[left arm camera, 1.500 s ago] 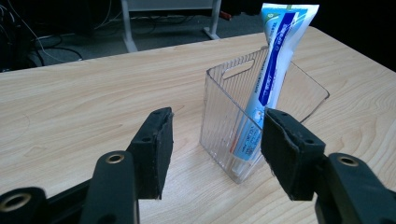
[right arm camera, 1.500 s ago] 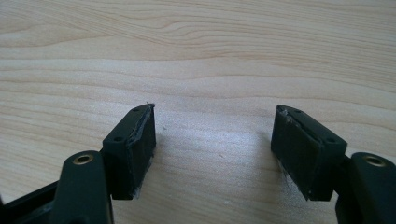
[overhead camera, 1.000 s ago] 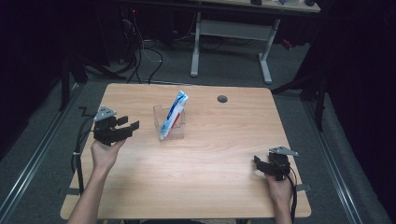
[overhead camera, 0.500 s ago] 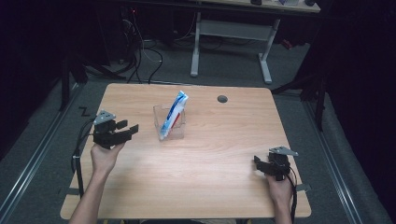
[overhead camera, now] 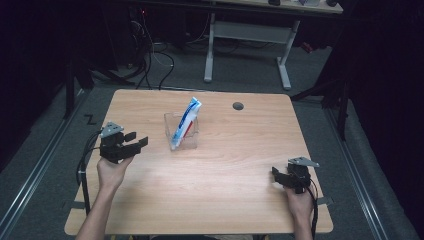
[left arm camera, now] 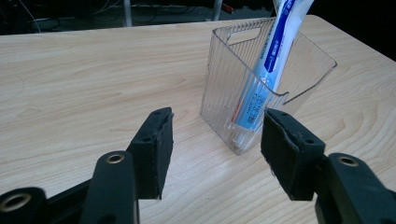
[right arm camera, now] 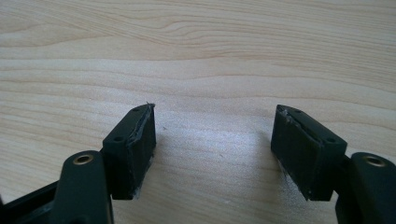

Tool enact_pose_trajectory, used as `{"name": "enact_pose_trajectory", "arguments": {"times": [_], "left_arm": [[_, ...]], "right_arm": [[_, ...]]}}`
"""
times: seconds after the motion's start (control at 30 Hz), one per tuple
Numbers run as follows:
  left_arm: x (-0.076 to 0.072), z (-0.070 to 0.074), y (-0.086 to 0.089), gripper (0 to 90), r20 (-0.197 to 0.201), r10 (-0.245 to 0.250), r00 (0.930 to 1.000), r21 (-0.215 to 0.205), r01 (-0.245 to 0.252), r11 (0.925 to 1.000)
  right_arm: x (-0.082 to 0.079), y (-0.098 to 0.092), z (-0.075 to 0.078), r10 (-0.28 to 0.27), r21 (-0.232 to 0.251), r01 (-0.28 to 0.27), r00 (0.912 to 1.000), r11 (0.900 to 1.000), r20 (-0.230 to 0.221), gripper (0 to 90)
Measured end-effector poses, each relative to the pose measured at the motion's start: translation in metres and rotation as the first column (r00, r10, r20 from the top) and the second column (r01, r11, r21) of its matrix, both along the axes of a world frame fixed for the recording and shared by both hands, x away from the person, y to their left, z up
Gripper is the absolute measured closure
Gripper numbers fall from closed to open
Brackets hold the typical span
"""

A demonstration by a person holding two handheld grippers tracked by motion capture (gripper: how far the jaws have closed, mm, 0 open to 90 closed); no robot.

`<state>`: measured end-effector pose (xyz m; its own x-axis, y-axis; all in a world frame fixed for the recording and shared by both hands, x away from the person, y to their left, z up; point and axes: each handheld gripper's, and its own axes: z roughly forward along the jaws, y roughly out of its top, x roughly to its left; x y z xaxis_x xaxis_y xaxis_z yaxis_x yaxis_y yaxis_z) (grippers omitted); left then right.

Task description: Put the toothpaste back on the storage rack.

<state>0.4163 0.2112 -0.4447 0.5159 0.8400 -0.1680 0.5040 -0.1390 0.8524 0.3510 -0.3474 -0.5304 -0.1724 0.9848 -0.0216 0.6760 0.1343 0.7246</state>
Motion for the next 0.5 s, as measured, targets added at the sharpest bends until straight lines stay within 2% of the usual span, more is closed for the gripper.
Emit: {"name": "enact_pose_trajectory", "arguments": {"times": [0.5], "left_arm": [[-0.0049, -0.0095, -0.0062, 42.2, -0.016, -0.007, 0.9998, 0.021, 0.008, 0.9997]], "right_arm": [[0.0, 0.0, 0.0, 0.0, 0.0, 0.0, 1.0, 1.0, 0.0, 31.1]]}}
